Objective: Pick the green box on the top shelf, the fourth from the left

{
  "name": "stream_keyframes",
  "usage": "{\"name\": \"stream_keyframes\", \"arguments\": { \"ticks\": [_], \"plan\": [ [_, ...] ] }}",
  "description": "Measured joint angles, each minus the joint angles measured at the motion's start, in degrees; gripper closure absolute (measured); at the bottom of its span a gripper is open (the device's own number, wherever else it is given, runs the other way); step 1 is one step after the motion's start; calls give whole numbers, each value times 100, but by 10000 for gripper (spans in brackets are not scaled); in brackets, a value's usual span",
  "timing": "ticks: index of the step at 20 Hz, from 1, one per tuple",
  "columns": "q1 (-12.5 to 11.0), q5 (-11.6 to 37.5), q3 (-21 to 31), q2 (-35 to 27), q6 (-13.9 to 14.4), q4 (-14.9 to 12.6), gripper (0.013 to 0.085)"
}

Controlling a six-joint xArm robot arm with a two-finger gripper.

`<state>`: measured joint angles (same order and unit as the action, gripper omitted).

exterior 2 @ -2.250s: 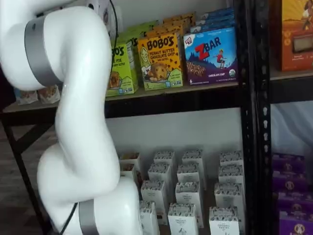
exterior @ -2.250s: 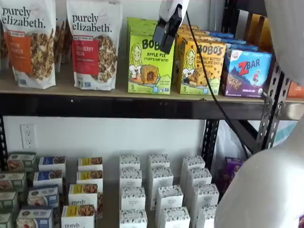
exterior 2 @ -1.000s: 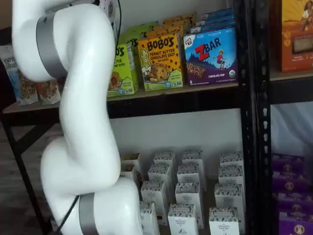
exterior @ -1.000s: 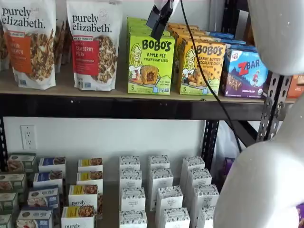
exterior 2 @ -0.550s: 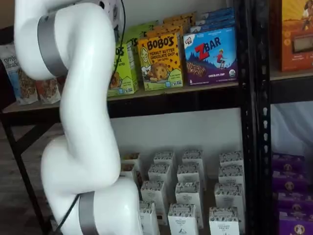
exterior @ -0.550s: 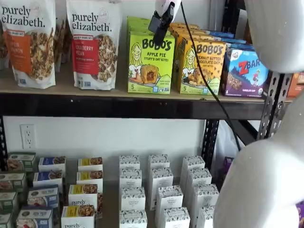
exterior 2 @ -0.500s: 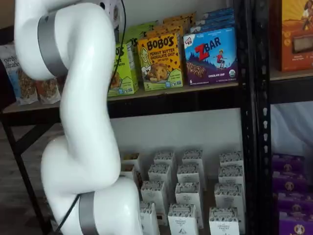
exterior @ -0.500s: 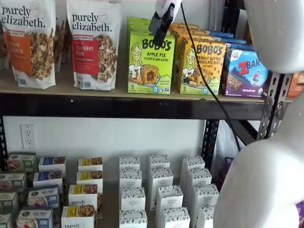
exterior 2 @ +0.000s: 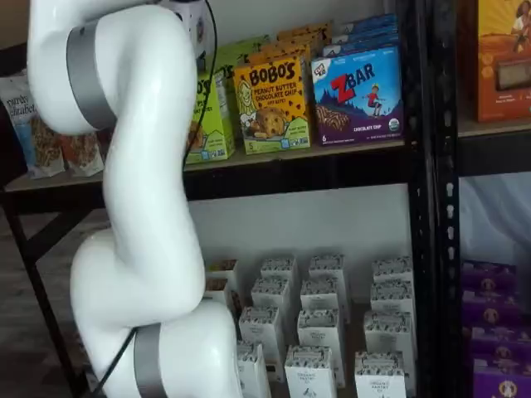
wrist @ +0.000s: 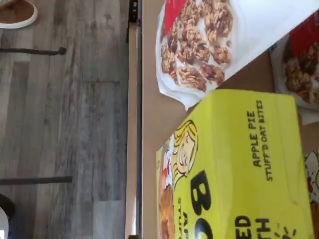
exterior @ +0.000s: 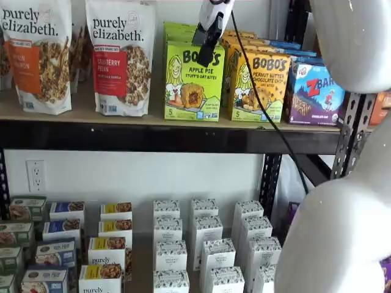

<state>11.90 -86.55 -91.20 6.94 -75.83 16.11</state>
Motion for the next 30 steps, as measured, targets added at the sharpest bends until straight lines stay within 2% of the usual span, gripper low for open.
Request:
{"name": "stream_keyframes", "arguments": {
  "ticks": [15, 25, 26, 27, 30],
  "plan": [
    [227, -312, -183, -203, 160, -581, 130],
    [263, -276, -92, -203, 182, -561, 130],
    [267, -269, -79, -195, 186, -559, 170],
    [269, -267, -73, -191, 187, -553, 170],
    [270, -301, -75, -191, 190, -528, 250]
  ]
}}
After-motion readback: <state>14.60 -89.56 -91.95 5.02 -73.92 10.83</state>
